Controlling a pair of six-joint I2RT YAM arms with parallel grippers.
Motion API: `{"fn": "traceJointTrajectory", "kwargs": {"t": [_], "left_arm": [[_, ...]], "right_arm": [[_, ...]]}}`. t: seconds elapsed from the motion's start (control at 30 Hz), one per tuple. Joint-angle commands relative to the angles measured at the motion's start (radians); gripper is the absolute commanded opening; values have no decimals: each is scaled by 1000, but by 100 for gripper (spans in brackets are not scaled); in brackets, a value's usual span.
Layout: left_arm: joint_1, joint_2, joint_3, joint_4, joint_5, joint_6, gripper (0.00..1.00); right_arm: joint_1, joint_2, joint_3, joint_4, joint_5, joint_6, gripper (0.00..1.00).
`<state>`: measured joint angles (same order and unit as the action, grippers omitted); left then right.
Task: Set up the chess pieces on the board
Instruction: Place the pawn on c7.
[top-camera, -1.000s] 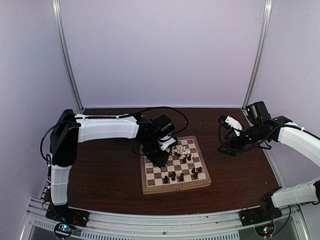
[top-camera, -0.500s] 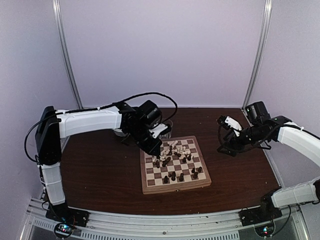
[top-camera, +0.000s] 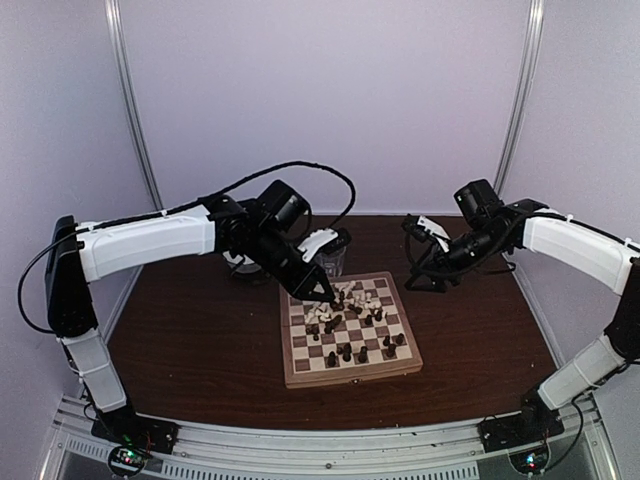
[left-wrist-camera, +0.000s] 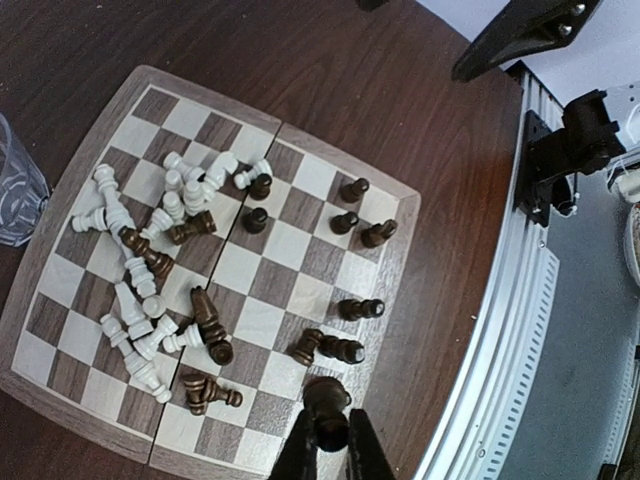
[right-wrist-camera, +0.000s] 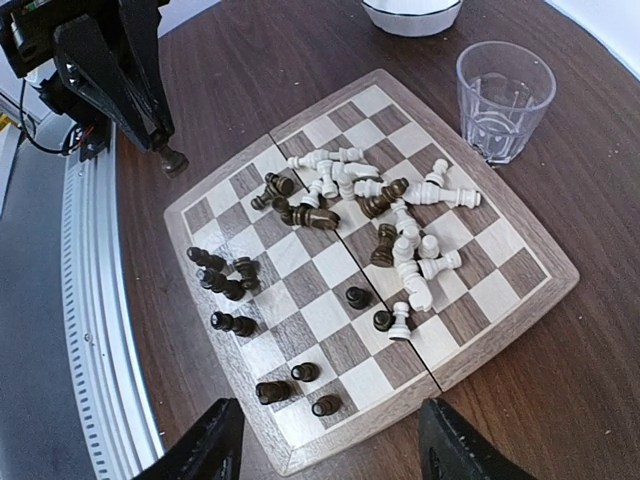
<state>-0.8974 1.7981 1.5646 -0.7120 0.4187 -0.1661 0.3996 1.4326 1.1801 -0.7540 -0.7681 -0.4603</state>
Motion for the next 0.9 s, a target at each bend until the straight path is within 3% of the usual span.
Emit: {"fn": "traceJointTrajectory", "kwargs": {"t": [0.0, 0.13, 0.3, 0.67, 0.87], "left_arm": [[2, -46, -29, 78, 94, -13, 6], [-9, -40, -40, 119, 149, -22, 6], [-46, 24, 46, 93, 90, -6, 6], [-130, 274, 315, -33, -154, 14, 6], [-166, 419, 485, -143, -217, 42, 6]], "right_arm": [[9, -14, 25, -57, -29, 0, 62], [-6, -117, -49, -12, 67, -12, 64], [-98, -222, -108, 35, 102, 6, 66], [-162, -183, -131, 29, 107, -38, 67], [-163, -175, -133, 27, 108, -46, 67]]}}
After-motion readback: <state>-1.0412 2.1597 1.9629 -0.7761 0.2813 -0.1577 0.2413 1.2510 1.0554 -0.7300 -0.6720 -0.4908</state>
